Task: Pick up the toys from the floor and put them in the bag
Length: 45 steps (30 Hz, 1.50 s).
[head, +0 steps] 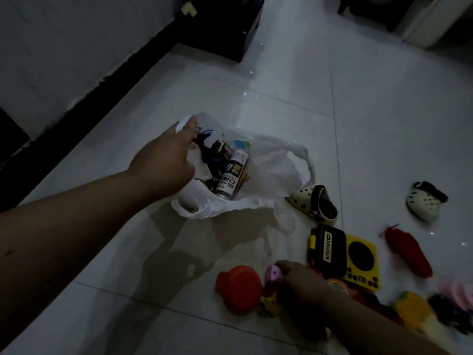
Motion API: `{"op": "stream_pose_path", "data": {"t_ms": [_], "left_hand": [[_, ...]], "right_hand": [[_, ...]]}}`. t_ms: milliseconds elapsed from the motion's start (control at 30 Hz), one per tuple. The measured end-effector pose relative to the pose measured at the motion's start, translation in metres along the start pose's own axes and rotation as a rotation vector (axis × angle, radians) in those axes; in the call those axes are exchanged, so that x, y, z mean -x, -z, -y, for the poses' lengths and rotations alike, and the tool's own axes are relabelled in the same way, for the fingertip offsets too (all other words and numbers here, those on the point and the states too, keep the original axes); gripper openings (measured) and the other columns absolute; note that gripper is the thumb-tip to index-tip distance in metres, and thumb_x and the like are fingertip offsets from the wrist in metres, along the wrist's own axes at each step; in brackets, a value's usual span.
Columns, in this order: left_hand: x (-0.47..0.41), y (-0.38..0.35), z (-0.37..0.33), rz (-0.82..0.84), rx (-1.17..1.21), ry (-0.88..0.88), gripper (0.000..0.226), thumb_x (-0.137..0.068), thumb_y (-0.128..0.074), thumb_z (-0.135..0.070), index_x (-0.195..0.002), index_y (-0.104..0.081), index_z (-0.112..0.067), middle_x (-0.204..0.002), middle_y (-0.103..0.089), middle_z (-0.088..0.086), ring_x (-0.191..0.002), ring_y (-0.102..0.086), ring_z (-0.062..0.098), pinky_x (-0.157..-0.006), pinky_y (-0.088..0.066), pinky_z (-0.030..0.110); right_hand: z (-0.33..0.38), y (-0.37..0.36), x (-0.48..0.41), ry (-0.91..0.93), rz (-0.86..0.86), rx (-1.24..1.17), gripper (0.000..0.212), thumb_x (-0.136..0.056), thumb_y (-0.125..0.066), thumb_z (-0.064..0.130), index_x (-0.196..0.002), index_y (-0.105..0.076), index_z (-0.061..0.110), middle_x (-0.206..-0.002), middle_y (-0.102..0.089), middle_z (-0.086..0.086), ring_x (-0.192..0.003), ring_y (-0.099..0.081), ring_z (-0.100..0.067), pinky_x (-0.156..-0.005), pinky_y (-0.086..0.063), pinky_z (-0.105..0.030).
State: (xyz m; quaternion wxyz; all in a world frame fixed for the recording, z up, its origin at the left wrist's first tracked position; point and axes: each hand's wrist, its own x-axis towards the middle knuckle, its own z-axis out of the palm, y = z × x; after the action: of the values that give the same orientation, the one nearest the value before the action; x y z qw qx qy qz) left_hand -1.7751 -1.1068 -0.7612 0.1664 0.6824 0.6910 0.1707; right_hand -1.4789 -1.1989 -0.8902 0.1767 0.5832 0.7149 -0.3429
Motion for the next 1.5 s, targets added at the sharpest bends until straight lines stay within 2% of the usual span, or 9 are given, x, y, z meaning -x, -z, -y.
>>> {"op": "stream_pose_path", "data": {"t_ms": [167, 267, 367, 567, 733, 1000, 1200, 1300, 1500], "left_hand": [[0.000, -0.002, 0.000, -0.006, -0.010, 0.019, 0.083, -0.085, -0.053, -0.007, -0.151, -0.007, -0.025, -0.157, -0.020, 0.006, -0.130, -0.041, 0.027, -0.097, -0.039, 0.033], [-0.001, -0.004, 0.002, 0.016, -0.005, 0.029, 0.085, -0.084, -0.054, -0.008, -0.151, -0.006, -0.026, -0.157, -0.018, 0.009, -0.128, -0.043, 0.029, -0.093, -0.041, 0.032], [-0.002, -0.003, 0.003, 0.030, 0.004, 0.042, 0.087, -0.083, -0.055, -0.009, -0.151, -0.005, -0.029, -0.159, -0.013, 0.007, -0.127, -0.045, 0.027, -0.086, -0.039, 0.028], [-0.002, 0.001, 0.001, 0.046, -0.020, 0.032, 0.086, -0.084, -0.055, -0.011, -0.151, -0.004, -0.027, -0.159, -0.011, 0.007, -0.129, -0.044, 0.026, -0.090, -0.042, 0.029], [-0.003, 0.004, -0.002, 0.039, -0.011, -0.010, 0.086, -0.084, -0.057, -0.011, -0.152, -0.005, -0.023, -0.158, -0.017, 0.008, -0.129, -0.043, 0.025, -0.089, -0.042, 0.028], [-0.003, 0.000, -0.005, 0.048, -0.012, -0.028, 0.084, -0.086, -0.056, -0.014, -0.152, -0.005, -0.022, -0.159, -0.014, 0.007, -0.134, -0.038, 0.027, -0.095, -0.040, 0.030], [-0.003, -0.005, -0.006, 0.053, -0.026, -0.042, 0.085, -0.086, -0.056, -0.013, -0.152, -0.004, -0.022, -0.160, -0.007, 0.004, -0.141, -0.026, 0.024, -0.103, -0.035, 0.030], [-0.003, -0.006, -0.004, 0.066, -0.020, -0.022, 0.087, -0.084, -0.058, -0.016, -0.152, -0.003, -0.023, -0.159, -0.011, 0.010, -0.140, -0.029, 0.026, -0.102, -0.037, 0.032], [0.003, -0.004, -0.006, 0.049, -0.036, -0.023, 0.085, -0.085, -0.058, -0.018, -0.152, -0.006, -0.022, -0.155, -0.024, 0.011, -0.132, -0.039, 0.029, -0.096, -0.040, 0.034]], "right_hand": [[0.001, 0.010, 0.017, 0.046, -0.138, -0.023, 0.026, -0.084, -0.063, 0.032, -0.110, -0.062, 0.027, -0.110, -0.066, -0.001, -0.095, -0.066, -0.015, -0.089, -0.054, -0.041], [0.025, 0.021, 0.028, 0.110, -0.319, -0.231, 0.035, -0.083, -0.058, 0.050, -0.116, -0.061, 0.038, -0.132, -0.051, 0.010, -0.112, -0.055, -0.005, -0.094, -0.051, -0.025], [0.070, 0.064, 0.026, 0.214, -0.553, -0.613, 0.025, -0.086, -0.063, 0.021, -0.104, -0.064, 0.038, -0.115, -0.064, 0.004, -0.093, -0.065, -0.009, -0.079, -0.058, -0.031], [0.143, 0.147, -0.021, -0.065, -0.225, -1.102, 0.023, -0.087, -0.064, 0.027, -0.107, -0.060, 0.018, -0.100, -0.067, -0.009, -0.077, -0.059, -0.021, -0.068, -0.047, -0.031], [0.167, 0.173, -0.044, -0.097, -0.129, -0.981, 0.039, -0.091, -0.060, 0.026, -0.127, -0.052, 0.015, -0.100, -0.053, -0.006, -0.092, -0.055, -0.026, -0.076, -0.045, -0.035], [0.105, 0.107, -0.014, 0.206, -0.634, -0.295, 0.028, -0.094, -0.054, 0.023, -0.121, -0.060, 0.025, -0.102, -0.061, 0.009, -0.090, -0.059, -0.008, -0.071, -0.047, -0.017], [0.030, 0.005, -0.003, 0.200, 0.051, 0.236, 0.084, -0.083, -0.058, 0.050, -0.149, -0.010, 0.034, -0.141, -0.038, -0.002, -0.122, -0.042, -0.019, -0.101, -0.037, -0.032], [0.013, -0.027, -0.011, 0.088, 0.004, 0.264, 0.064, -0.091, -0.036, 0.048, -0.148, -0.018, 0.027, -0.140, -0.037, -0.007, -0.122, -0.040, -0.022, -0.099, -0.036, -0.033], [0.018, -0.032, -0.015, 0.033, -0.017, 0.212, 0.035, -0.095, -0.045, 0.033, -0.128, -0.049, 0.022, -0.122, -0.053, -0.006, -0.110, -0.051, -0.021, -0.082, -0.040, -0.029]]}}
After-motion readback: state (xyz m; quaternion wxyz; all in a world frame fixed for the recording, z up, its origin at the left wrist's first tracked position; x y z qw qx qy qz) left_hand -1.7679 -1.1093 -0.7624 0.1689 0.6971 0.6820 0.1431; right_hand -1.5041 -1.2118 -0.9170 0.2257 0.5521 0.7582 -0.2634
